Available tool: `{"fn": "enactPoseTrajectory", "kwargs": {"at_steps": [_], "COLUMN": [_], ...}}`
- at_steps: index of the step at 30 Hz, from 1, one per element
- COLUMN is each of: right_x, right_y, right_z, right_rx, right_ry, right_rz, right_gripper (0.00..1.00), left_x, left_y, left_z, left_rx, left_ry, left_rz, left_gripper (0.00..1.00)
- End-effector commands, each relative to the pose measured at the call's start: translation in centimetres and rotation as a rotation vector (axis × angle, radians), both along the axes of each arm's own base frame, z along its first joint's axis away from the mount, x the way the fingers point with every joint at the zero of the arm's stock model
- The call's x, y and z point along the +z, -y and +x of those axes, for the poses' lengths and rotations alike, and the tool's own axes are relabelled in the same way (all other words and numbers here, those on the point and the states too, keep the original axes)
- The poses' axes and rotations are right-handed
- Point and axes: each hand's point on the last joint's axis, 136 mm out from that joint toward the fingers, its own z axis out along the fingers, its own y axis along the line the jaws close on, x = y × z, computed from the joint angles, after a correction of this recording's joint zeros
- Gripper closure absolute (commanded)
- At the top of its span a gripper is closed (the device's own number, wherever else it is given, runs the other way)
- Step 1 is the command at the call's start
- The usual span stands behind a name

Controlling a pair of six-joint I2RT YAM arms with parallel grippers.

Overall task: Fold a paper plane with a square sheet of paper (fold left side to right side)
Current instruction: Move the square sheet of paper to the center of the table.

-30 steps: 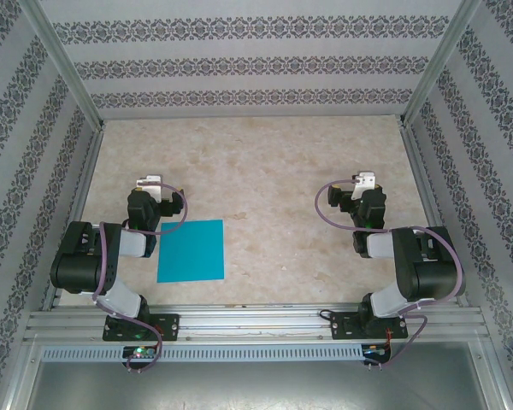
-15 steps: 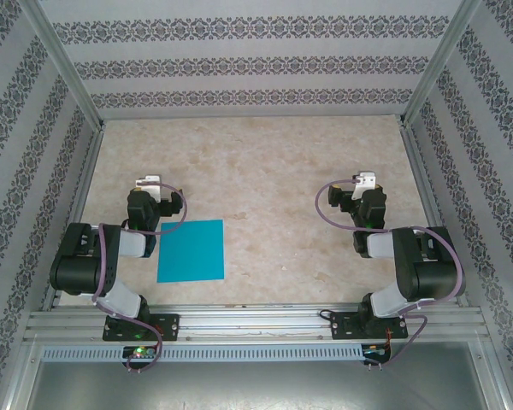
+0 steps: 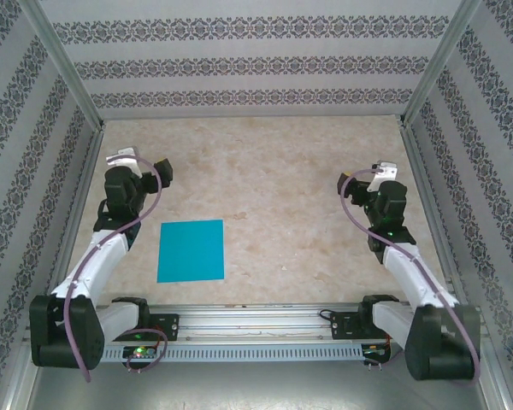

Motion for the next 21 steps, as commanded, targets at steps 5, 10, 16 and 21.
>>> {"fn": "enactPoseTrajectory", "kwargs": {"at_steps": [5, 10, 16, 21], "right_x": [-1.9, -1.6, -1.8, -1.7], "right_y": [-4.3, -5.7, -6.0, -5.9], "right_z": [-4.4, -4.6, -4.3, -4.3], "right_rx": [0.148, 0.202, 0.205, 0.192], "right_ry": [-0.273, -0.33, -0.365, -0.36], "right_rz": [0.307, 0.393, 0.401, 0.389], "right_gripper": [0.02, 0.02, 0.02, 0.02], "left_x": [-8.5, -11.7, -15.5, -18.4], "left_y": [6.7, 10.3, 13.3, 14.6], "left_z": [-7.5, -11.2, -13.1, -13.2], "left_rx": [-0.2, -0.288, -0.325, -0.319], "left_ry": [-0.528, -0.701, -0.857, -0.939], "left_rz": [-0.401, -0.467, -0.451, -0.416], "left_gripper": [0.2, 0.28, 0.35, 0.4]}}
